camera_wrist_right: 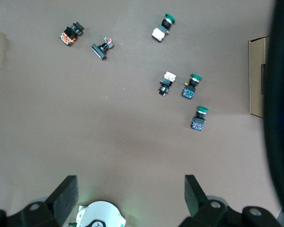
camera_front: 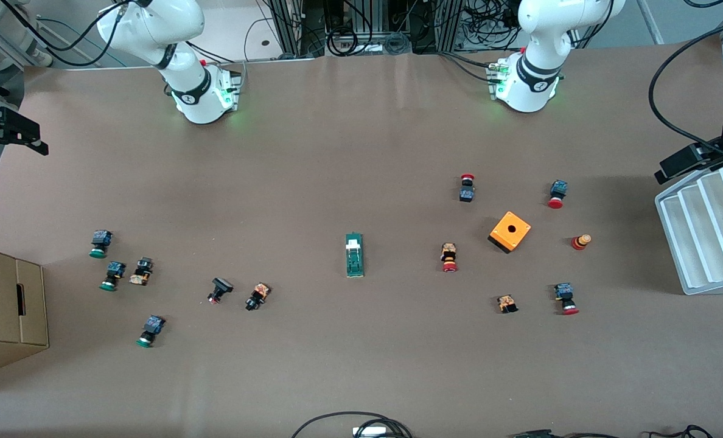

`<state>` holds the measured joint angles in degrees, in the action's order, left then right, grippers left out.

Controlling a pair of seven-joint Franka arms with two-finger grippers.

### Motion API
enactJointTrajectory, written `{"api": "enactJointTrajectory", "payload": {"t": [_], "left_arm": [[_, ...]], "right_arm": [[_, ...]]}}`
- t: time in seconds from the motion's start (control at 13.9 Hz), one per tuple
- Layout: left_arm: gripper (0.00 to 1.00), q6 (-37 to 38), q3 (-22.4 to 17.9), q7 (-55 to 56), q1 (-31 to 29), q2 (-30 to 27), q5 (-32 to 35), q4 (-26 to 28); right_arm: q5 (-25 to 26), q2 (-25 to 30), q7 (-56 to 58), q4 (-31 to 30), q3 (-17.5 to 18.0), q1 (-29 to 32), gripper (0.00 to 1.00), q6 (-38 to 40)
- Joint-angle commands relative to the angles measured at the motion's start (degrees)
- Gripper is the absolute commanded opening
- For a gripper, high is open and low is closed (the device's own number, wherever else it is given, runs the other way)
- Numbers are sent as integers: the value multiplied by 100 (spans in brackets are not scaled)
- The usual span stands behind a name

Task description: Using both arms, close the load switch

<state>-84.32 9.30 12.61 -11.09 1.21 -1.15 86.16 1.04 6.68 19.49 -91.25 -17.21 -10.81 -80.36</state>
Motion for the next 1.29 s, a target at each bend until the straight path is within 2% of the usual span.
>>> {"api": "enactJointTrajectory", "payload": {"t": [0.0,0.22,0.79,1.22], "left_arm": [[100,73,10,-4,-7,37,89,-29],[100,56,45,5,54,46,378,-21],[100,73,142,-13,107,46,309,-29],[100,64,756,5,107,-7,326,-143]], "right_arm": [[168,26,72,46,-2,-35,100,-41],[168,0,72,46,-2,-35,100,-41],[168,9,72,46,-11,-18,100,-42],[168,18,72,37,-11,-27,100,-33]]}}
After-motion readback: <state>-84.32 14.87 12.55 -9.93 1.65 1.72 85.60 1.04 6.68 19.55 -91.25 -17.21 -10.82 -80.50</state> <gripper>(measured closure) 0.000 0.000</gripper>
